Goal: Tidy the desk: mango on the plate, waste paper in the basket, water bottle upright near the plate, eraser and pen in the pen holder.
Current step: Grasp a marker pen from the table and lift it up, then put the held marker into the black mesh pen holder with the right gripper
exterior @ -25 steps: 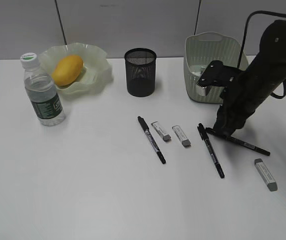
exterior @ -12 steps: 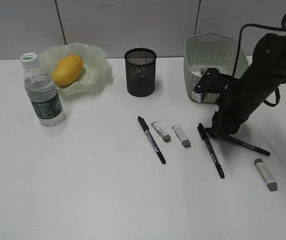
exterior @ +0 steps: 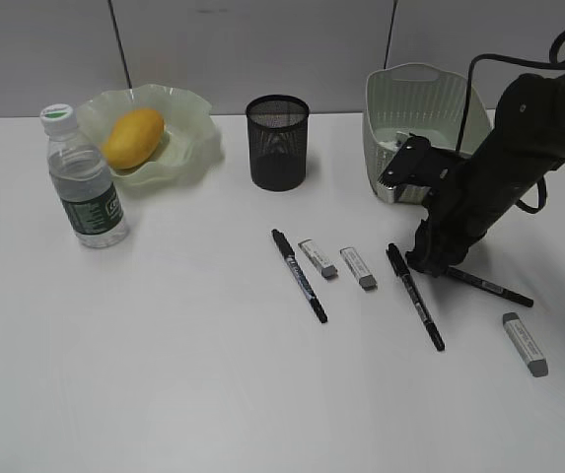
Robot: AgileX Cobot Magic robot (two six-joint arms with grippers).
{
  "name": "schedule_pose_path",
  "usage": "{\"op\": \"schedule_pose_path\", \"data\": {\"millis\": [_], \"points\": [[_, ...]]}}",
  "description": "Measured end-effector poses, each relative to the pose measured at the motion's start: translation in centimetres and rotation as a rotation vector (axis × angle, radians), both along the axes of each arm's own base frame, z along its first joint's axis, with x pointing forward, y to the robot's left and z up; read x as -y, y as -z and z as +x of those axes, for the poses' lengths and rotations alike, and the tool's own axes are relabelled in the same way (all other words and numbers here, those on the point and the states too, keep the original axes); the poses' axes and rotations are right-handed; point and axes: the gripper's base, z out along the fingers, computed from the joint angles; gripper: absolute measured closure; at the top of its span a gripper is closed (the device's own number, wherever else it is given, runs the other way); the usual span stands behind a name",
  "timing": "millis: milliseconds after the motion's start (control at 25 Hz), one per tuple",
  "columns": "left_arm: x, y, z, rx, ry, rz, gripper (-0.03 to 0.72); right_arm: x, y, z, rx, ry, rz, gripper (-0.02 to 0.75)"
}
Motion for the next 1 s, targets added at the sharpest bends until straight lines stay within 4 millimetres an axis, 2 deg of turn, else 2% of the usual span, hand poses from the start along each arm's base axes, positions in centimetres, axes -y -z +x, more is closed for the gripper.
{"op": "schedule_pose_path", "data": {"millis": [160,280,320,520,600,680,800,1000], "points": [[0.0,0.0,0.0,0.0,0.0,0.0,0.211,-0.2,0.0,0.1,-0.005,0.023,0.022,0.488],[0.0,0.0,0.0,0.0,0.0,0.0,0.215,-0.2,0.0,0.1,-0.008,0.026,0.024,0.592],[0.0,0.0,0.0,0.0,0.0,0.0,0.215,-0.2,0.0,0.1,-0.008,0.026,0.025,0.601],[0.0,0.0,0.0,0.0,0.0,0.0,0.217,-0.2,-0.1,0.1,-0.014,0.037,0.029,0.602],[0.0,0.0,0.0,0.0,0.0,0.0,0.218,-0.2,-0.9,-0.1,-0.02,0.04,0.036,0.602],[0.0,0.0,0.0,0.0,0.0,0.0,0.218,-0.2,-2.4,-0.3,-0.012,0.052,0.052,0.602],[0.0,0.0,0.0,0.0,0.0,0.0,0.218,-0.3,-6.2,-0.8,0.04,0.092,0.101,0.602],[0.0,0.0,0.0,0.0,0.0,0.0,0.218,-0.6,-14.2,-1.8,0.253,0.181,0.298,0.602]]}}
